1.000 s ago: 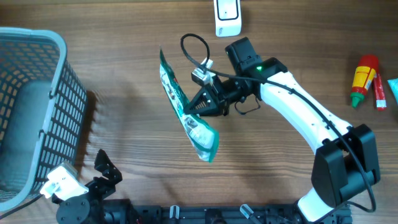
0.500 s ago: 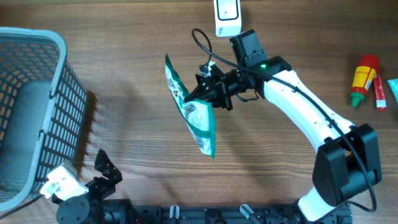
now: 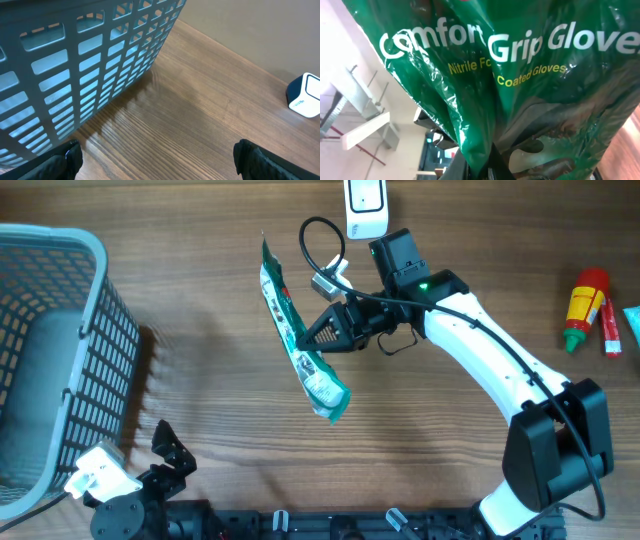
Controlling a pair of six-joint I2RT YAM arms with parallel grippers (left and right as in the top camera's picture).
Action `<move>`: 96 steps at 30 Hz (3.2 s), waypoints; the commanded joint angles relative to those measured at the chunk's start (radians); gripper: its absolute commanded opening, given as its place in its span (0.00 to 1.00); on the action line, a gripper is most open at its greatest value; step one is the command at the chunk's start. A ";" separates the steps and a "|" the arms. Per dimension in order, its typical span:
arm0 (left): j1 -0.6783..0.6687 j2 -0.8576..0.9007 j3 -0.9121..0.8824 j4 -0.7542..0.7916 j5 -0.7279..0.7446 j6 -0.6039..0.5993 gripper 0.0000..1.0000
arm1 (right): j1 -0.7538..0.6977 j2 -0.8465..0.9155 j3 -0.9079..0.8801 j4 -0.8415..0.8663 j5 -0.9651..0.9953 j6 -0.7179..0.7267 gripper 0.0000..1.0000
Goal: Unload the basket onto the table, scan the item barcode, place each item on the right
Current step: 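Lift the gloves pack and hold it up toward the scanner, then move the gloves pack close to the white scanner face, then carry the gloves pack to the right edge and release it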
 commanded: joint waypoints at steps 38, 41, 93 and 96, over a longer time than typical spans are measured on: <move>-0.006 -0.007 -0.001 0.005 0.005 -0.009 1.00 | -0.218 0.003 0.004 -0.417 -0.105 0.522 0.04; -0.006 -0.007 -0.001 0.005 0.005 -0.009 1.00 | -0.237 0.003 0.004 -0.429 -0.104 0.501 0.04; -0.006 -0.007 -0.001 0.005 0.005 -0.009 1.00 | -0.516 0.349 0.969 -0.217 1.655 0.280 0.04; -0.006 -0.007 -0.001 0.005 0.005 -0.009 1.00 | -0.704 0.343 0.935 -0.271 1.820 -0.442 0.05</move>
